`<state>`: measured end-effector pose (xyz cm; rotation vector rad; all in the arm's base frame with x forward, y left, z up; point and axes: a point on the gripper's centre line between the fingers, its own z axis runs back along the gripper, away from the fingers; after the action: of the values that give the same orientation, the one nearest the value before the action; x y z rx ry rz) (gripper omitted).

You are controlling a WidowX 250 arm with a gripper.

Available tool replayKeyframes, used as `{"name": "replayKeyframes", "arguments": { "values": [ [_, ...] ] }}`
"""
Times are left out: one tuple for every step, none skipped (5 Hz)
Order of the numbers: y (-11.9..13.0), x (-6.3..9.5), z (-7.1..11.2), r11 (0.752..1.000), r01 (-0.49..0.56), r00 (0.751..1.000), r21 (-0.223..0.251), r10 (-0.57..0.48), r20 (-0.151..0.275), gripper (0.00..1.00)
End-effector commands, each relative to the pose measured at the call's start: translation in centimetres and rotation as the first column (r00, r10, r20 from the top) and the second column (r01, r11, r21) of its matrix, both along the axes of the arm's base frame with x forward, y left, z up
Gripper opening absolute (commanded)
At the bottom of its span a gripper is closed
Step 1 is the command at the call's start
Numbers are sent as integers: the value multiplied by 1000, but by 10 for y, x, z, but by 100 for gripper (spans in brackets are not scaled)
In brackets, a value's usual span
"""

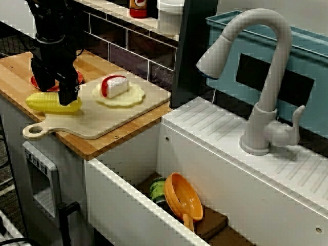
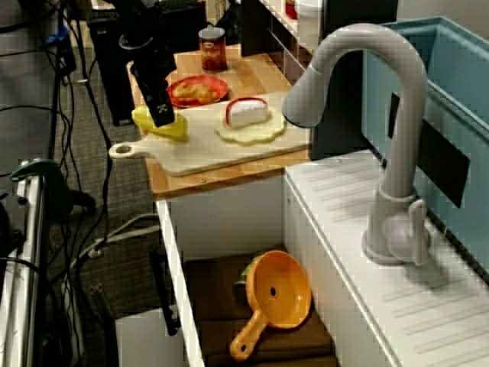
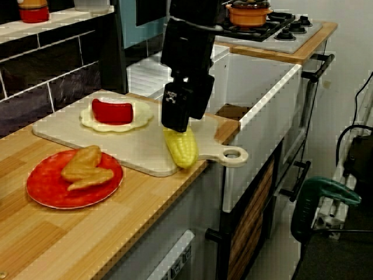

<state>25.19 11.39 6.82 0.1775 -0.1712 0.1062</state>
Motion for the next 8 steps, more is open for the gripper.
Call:
{"name": "replayKeyframes", "arguments": {
  "values": [
    [0, 0, 0, 1000, 0, 1000, 0, 0, 0, 100],
    [4, 3, 10, 991, 126, 992, -33, -126, 7, 100],
    [9, -3, 22, 974, 224, 974, -43, -224, -7, 100],
    [17, -9, 28, 960, 275, 961, -45, -276, -19, 100],
    [26, -9, 29, 932, 353, 934, -77, -356, -19, 100],
    [32, -9, 27, 880, 471, 882, -59, -471, 19, 100],
    [33, -6, 24, 772, 635, 772, -27, -633, 62, 100],
    [38, -5, 27, 703, 708, 706, -67, -705, 67, 100]
  ]
}}
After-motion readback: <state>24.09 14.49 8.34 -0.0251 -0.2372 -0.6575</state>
